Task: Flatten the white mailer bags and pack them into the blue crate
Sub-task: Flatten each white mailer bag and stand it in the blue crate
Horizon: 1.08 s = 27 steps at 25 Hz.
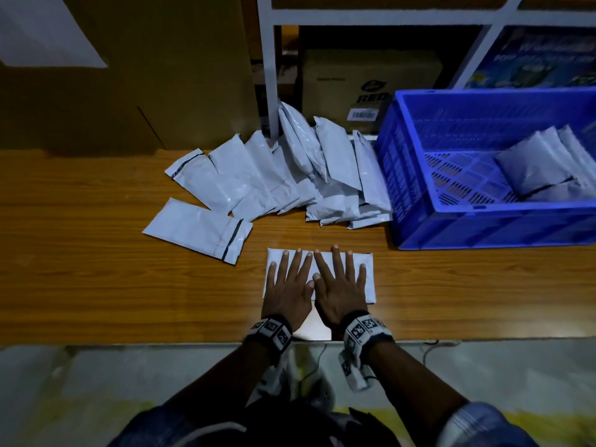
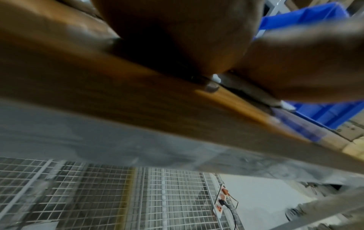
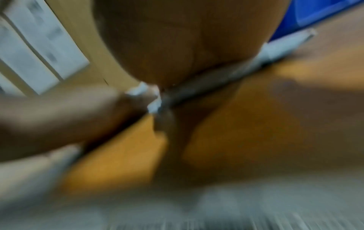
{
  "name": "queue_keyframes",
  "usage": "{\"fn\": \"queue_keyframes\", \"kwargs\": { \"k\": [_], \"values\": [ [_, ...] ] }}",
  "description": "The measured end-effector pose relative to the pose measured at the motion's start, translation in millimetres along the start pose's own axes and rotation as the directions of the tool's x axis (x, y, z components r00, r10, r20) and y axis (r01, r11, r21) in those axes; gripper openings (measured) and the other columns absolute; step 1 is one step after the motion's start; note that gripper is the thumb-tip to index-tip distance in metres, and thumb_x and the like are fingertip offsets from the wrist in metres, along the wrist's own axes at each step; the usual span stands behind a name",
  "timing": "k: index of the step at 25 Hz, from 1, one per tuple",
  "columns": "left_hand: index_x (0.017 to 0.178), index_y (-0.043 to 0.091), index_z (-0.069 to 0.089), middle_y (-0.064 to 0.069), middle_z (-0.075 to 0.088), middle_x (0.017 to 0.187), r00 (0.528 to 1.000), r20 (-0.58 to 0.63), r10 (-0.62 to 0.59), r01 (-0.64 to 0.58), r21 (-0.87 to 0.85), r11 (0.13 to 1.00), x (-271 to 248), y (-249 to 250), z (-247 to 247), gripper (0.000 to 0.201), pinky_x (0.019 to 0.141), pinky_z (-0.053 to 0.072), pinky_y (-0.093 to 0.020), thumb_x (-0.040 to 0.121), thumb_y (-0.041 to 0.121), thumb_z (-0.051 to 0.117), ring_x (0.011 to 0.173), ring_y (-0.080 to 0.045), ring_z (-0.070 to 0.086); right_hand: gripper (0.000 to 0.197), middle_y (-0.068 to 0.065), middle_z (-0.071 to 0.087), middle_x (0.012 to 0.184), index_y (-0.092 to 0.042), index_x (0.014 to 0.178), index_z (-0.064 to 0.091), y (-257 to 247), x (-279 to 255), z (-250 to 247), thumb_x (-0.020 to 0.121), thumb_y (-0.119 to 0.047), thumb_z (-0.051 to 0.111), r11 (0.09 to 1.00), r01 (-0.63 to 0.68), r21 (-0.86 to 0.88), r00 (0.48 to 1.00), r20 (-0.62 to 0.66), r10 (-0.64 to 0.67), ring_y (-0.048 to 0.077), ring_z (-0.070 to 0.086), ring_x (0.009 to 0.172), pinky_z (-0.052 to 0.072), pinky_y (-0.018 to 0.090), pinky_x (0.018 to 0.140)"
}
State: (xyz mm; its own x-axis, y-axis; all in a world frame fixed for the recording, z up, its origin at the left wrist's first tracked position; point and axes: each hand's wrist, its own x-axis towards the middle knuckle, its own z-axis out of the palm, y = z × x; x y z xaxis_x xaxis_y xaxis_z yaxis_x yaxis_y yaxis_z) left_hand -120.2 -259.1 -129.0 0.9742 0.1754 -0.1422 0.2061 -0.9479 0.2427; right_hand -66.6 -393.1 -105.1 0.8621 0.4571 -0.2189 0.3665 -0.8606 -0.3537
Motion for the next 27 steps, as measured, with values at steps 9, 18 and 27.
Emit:
{"fn": "queue_keyframes", "kwargs": {
  "k": [9, 18, 27],
  "values": [
    [0.159, 0.028, 0.015, 0.000, 0.005, 0.167, 0.999, -0.015, 0.037, -0.037, -0.033, 0.999, 3, -4, -6, 0.058, 0.123, -0.001, -0.046, 0.106, 0.050, 0.014, 0.155, -0.024, 0.003, 0.053, -0.009, -0.029, 0.159, -0.047, 0.152, -0.008, 2, 4, 5, 0.103, -0.047, 0.010, 0.998, -0.030, -0.048, 0.998, 0.048, 0.032, 0.018, -0.028, 0.146, -0.013, 0.051, 0.118],
    [0.156, 0.041, -0.011, 0.010, -0.021, 0.164, 0.993, 0.115, -0.041, 0.042, -0.006, 0.999, 6, -1, -13, 0.057, 0.119, -0.017, -0.047, 0.104, 0.054, 0.007, 0.151, -0.018, -0.022, 0.053, -0.003, -0.012, 0.164, -0.043, 0.154, 0.003, 17, 3, -21, 0.105, -0.042, 0.020, 0.987, -0.028, 0.155, 1.000, 0.014, 0.026, 0.020, -0.014, 0.151, -0.004, 0.046, 0.120],
    [0.154, 0.041, -0.015, 0.010, -0.027, 0.161, 0.996, 0.089, -0.004, 0.004, -0.001, 1.000, 5, -6, -17, 0.062, 0.118, -0.020, -0.047, 0.097, 0.063, -0.003, 0.152, -0.020, -0.021, 0.055, -0.005, -0.032, 0.158, -0.043, 0.151, -0.018, 11, -6, -1, 0.102, -0.048, 0.007, 0.997, -0.038, -0.067, 0.998, 0.047, 0.042, 0.021, -0.031, 0.145, -0.011, 0.050, 0.120]
  ]
}}
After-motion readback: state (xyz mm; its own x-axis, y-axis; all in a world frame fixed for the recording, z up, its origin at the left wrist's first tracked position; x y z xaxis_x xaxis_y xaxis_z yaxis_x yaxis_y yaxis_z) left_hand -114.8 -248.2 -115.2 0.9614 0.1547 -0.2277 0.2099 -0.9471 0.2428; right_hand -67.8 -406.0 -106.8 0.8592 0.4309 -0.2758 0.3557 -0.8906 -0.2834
